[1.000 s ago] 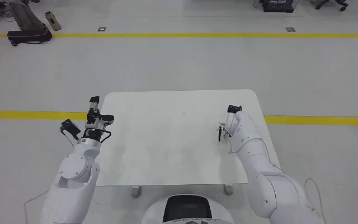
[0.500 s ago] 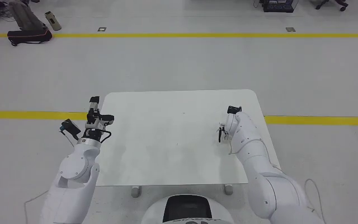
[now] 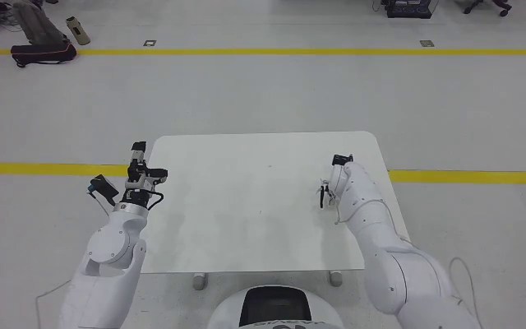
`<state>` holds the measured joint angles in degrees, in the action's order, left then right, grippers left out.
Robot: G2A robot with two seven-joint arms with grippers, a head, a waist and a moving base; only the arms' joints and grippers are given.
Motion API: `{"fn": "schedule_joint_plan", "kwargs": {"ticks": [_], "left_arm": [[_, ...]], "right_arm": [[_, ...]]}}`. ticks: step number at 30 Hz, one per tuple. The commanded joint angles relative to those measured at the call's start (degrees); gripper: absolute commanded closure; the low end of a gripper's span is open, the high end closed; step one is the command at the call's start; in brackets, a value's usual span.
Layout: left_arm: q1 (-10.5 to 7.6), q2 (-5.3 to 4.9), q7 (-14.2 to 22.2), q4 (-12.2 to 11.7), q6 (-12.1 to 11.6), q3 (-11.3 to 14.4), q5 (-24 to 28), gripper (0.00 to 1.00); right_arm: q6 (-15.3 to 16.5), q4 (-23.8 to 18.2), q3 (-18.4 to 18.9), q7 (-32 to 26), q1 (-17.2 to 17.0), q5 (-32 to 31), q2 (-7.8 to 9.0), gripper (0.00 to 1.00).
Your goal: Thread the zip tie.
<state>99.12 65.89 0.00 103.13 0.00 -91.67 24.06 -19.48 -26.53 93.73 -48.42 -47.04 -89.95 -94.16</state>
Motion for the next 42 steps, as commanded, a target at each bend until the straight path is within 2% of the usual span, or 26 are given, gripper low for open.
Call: {"fn": "schedule_joint_plan", "kwargs": {"ticks": [1,5,11,15,17,27,29,32,42], "left_arm": [[0.00,0.00,0.00,0.00,0.00,0.00,0.00,0.00],[0.00,0.00,0.00,0.00,0.00,0.00,0.00,0.00],[0.00,0.00,0.00,0.00,0.00,0.00,0.00,0.00],[0.00,0.00,0.00,0.00,0.00,0.00,0.00,0.00],[0.00,0.00,0.00,0.00,0.00,0.00,0.00,0.00],[0.00,0.00,0.00,0.00,0.00,0.00,0.00,0.00],[0.00,0.00,0.00,0.00,0.00,0.00,0.00,0.00],[0.00,0.00,0.00,0.00,0.00,0.00,0.00,0.00],[0.00,0.00,0.00,0.00,0.00,0.00,0.00,0.00]], "right_arm": [[0.00,0.87,0.03,0.20,0.49,0.00,-0.01,0.68],[0.00,3.03,-0.06,0.56,1.56,0.00,0.00,0.71],[0.00,5.81,-0.09,1.42,2.90,0.00,0.02,0.81],[0.00,6.98,0.00,1.90,3.51,0.00,-0.04,0.91],[0.00,7.38,-0.04,2.17,3.76,0.00,-0.07,1.00],[0.00,7.85,-0.07,2.69,4.19,0.00,-0.10,1.00],[0.00,7.77,-0.12,2.69,4.16,0.00,-0.08,0.75],[0.00,7.63,-0.33,2.67,4.07,0.00,0.01,0.68],[0.00,7.69,-1.20,1.97,4.04,0.00,0.14,0.70]]}}
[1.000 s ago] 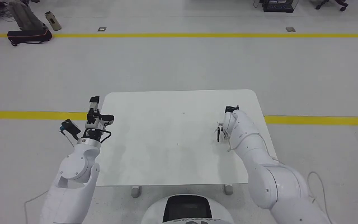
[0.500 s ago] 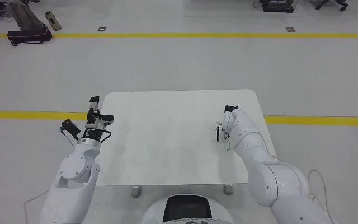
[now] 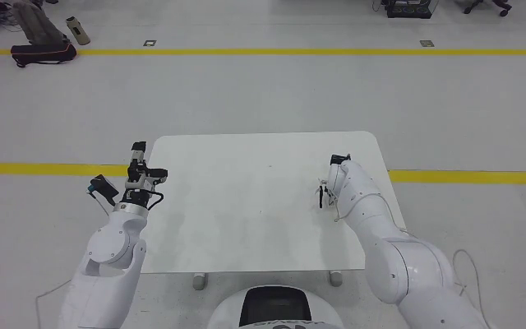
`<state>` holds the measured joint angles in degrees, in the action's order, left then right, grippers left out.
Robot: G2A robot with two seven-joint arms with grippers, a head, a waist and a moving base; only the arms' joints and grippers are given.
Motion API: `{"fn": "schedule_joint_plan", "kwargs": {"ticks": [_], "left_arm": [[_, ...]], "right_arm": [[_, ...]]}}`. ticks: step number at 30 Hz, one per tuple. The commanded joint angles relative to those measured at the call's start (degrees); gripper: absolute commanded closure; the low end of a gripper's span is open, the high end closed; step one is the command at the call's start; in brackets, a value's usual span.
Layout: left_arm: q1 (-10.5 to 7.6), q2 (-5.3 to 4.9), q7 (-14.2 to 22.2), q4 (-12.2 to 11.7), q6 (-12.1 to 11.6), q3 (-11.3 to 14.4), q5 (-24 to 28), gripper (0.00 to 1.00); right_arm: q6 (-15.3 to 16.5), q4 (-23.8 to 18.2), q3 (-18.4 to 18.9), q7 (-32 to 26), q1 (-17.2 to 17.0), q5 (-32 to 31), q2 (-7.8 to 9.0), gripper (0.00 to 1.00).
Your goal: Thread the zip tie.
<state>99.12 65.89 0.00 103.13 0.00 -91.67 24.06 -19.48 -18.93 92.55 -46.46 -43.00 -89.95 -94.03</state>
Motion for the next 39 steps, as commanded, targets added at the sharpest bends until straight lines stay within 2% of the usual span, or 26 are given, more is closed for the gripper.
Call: {"fn": "schedule_joint_plan", "kwargs": {"ticks": [1,9,13,24,32,39], "left_arm": [[0.00,0.00,0.00,0.00,0.00,0.00,0.00,0.00],[0.00,0.00,0.00,0.00,0.00,0.00,0.00,0.00],[0.00,0.00,0.00,0.00,0.00,0.00,0.00,0.00],[0.00,0.00,0.00,0.00,0.00,0.00,0.00,0.00],[0.00,0.00,0.00,0.00,0.00,0.00,0.00,0.00],[0.00,0.00,0.00,0.00,0.00,0.00,0.00,0.00]], "right_arm": [[0.00,0.20,-0.03,0.00,0.02,0.00,0.03,0.70],[0.00,1.53,-0.45,-0.26,0.56,0.00,-0.01,0.71],[0.00,2.17,-0.51,-0.20,0.82,0.00,0.01,0.75],[0.00,3.25,-0.26,0.14,1.46,0.00,0.10,1.00],[0.00,2.32,-0.29,0.03,1.61,0.00,0.12,1.00],[0.00,-0.31,-0.04,-1.07,0.93,0.00,0.08,1.00]]}}
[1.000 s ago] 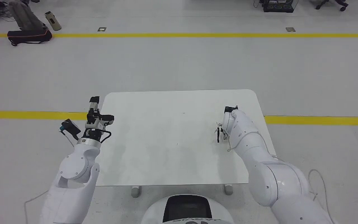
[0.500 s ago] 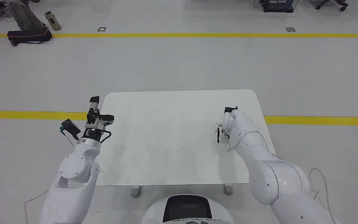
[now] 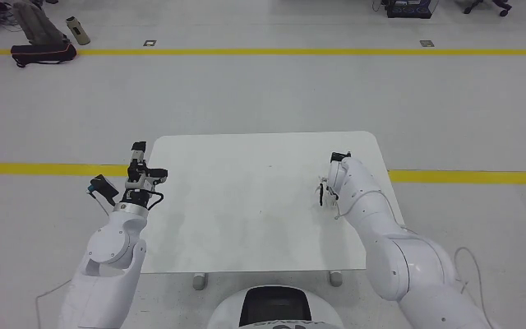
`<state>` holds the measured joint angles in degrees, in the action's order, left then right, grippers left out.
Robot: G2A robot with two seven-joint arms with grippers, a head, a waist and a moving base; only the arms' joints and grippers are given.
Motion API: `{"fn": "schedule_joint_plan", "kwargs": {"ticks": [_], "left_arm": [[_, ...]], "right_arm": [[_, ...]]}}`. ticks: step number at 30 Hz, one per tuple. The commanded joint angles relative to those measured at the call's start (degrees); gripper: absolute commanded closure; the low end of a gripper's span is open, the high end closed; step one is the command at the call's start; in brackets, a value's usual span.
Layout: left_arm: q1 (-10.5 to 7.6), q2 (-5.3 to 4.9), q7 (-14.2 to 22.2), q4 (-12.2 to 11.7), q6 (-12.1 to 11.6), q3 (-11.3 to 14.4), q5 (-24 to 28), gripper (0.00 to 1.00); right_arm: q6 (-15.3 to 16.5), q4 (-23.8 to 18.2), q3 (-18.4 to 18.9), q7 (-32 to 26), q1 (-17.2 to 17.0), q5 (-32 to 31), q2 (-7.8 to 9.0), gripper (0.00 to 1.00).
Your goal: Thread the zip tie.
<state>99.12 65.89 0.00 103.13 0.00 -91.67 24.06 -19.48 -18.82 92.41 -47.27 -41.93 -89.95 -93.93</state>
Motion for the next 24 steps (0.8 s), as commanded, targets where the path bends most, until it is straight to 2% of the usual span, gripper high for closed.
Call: {"fn": "schedule_joint_plan", "kwargs": {"ticks": [1,9,13,17,24], "left_arm": [[0.00,0.00,0.00,0.00,0.00,0.00,0.00,0.00],[0.00,0.00,0.00,0.00,0.00,0.00,0.00,0.00],[0.00,0.00,0.00,0.00,0.00,0.00,0.00,0.00],[0.00,0.00,0.00,0.00,0.00,0.00,0.00,0.00],[0.00,0.00,0.00,0.00,0.00,0.00,0.00,0.00]], "right_arm": [[0.00,-0.86,0.18,-0.51,-0.28,0.00,-0.03,1.00],[0.00,-6.87,0.93,-3.76,-2.43,0.00,-0.17,1.00],[0.00,-13.26,1.24,-6.18,-4.99,0.00,-0.24,1.00],[0.00,-22.95,0.74,-9.79,-9.09,0.00,-0.29,1.00],[0.00,-45.04,-0.10,-17.34,-19.42,0.15,-0.54,1.00]]}}
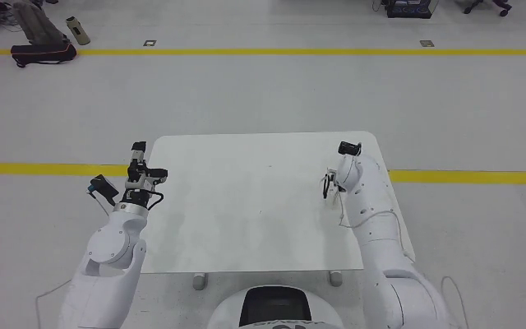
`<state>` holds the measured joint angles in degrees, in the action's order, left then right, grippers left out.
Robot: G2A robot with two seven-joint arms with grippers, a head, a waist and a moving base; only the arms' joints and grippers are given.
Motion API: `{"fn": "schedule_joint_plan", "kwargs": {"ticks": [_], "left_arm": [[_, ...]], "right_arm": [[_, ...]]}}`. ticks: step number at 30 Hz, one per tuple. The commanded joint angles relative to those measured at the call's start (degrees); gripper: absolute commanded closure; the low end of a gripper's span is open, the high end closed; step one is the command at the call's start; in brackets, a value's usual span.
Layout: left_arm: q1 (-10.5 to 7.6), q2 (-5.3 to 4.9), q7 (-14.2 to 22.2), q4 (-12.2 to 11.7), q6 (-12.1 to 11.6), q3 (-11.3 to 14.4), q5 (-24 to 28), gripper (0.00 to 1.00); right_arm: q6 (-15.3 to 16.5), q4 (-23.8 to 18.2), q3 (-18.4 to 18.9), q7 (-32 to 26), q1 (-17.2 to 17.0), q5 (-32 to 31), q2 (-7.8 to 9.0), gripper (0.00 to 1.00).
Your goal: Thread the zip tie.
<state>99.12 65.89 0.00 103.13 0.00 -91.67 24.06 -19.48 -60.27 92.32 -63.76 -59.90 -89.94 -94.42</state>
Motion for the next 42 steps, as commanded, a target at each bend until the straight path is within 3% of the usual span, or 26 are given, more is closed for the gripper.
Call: {"fn": "schedule_joint_plan", "kwargs": {"ticks": [1,3,6,15,17,20,22,26,31,42], "left_arm": [[0.00,0.00,0.00,0.00,0.00,0.00,0.00,0.00],[0.00,0.00,0.00,0.00,0.00,0.00,0.00,0.00],[0.00,0.00,0.00,0.00,0.00,0.00,0.00,0.00],[0.00,0.00,0.00,0.00,0.00,0.00,0.00,0.00],[0.00,0.00,0.00,0.00,0.00,0.00,0.00,0.00],[0.00,0.00,0.00,0.00,0.00,0.00,0.00,0.00],[0.00,0.00,0.00,0.00,0.00,0.00,0.00,0.00],[0.00,0.00,0.00,0.00,0.00,0.00,0.00,0.00],[0.00,0.00,0.00,0.00,0.00,0.00,0.00,0.00],[0.00,0.00,0.00,0.00,0.00,0.00,0.00,0.00]], "right_arm": [[0.00,-5.91,-0.03,-1.36,-2.51,0.83,-0.12,1.00],[0.70,-9.74,0.07,-1.81,-4.37,2.51,-0.11,1.00],[5.19,-14.33,1.84,-1.61,-6.55,8.09,0.21,1.00],[5.19,-14.33,1.84,-1.61,-6.55,8.09,0.21,1.00],[5.36,-13.66,2.84,1.78,-7.47,10.00,0.31,1.00],[8.87,-12.34,6.82,4.06,-8.04,18.70,0.73,1.00],[14.75,-11.58,10.15,4.86,-8.79,27.30,1.16,1.00],[25.88,-8.42,15.04,3.63,-9.22,38.77,2.39,1.00],[36.94,0.07,19.39,-1.16,-5.51,51.53,4.26,1.00],[37.86,1.25,19.79,-2.04,-4.77,52.79,4.52,1.00]]}}
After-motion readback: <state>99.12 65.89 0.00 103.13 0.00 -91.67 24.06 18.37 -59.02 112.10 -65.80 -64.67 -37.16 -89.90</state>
